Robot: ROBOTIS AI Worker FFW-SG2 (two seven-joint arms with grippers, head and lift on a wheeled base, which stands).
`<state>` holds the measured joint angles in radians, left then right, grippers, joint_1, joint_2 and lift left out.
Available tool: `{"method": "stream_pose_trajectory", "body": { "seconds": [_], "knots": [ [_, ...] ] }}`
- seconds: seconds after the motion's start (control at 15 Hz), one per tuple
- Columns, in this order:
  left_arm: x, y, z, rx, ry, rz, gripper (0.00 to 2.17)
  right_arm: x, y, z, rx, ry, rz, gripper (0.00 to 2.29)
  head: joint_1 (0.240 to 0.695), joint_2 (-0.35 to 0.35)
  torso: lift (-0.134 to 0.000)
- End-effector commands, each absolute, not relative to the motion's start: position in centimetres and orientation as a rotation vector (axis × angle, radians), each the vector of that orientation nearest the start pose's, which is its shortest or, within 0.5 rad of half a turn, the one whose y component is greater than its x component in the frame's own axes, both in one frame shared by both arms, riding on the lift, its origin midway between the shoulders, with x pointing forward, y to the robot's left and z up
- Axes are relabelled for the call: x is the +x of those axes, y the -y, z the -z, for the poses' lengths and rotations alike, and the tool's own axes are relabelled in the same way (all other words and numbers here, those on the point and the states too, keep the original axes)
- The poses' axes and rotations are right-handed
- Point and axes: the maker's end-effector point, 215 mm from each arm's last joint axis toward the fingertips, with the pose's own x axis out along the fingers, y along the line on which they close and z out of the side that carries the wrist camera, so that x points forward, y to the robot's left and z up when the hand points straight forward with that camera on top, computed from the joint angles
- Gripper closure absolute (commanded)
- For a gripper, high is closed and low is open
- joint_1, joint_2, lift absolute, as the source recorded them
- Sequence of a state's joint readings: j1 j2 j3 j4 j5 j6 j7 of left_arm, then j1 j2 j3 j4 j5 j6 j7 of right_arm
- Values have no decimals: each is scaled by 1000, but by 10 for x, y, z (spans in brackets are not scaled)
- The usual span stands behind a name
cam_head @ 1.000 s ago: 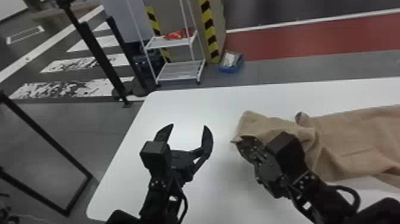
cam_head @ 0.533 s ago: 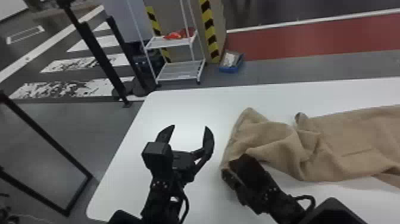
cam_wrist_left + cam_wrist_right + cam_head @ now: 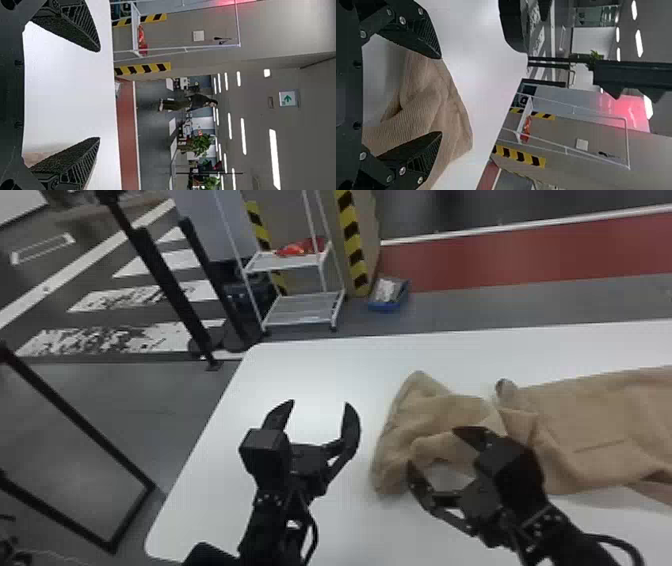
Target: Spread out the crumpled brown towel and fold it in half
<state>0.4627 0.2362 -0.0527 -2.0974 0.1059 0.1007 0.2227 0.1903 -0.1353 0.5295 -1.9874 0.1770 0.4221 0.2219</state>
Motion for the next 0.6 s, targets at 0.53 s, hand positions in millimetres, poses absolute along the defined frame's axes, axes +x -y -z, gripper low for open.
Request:
{"method": "stream_pose_trajectory", "body": {
  "seconds": [0.53],
  "knots": [
    [460,-249,327,82,-45,-48,87,451,190,334,-105,-163,-383,87,695,174,-125]
  ]
}}
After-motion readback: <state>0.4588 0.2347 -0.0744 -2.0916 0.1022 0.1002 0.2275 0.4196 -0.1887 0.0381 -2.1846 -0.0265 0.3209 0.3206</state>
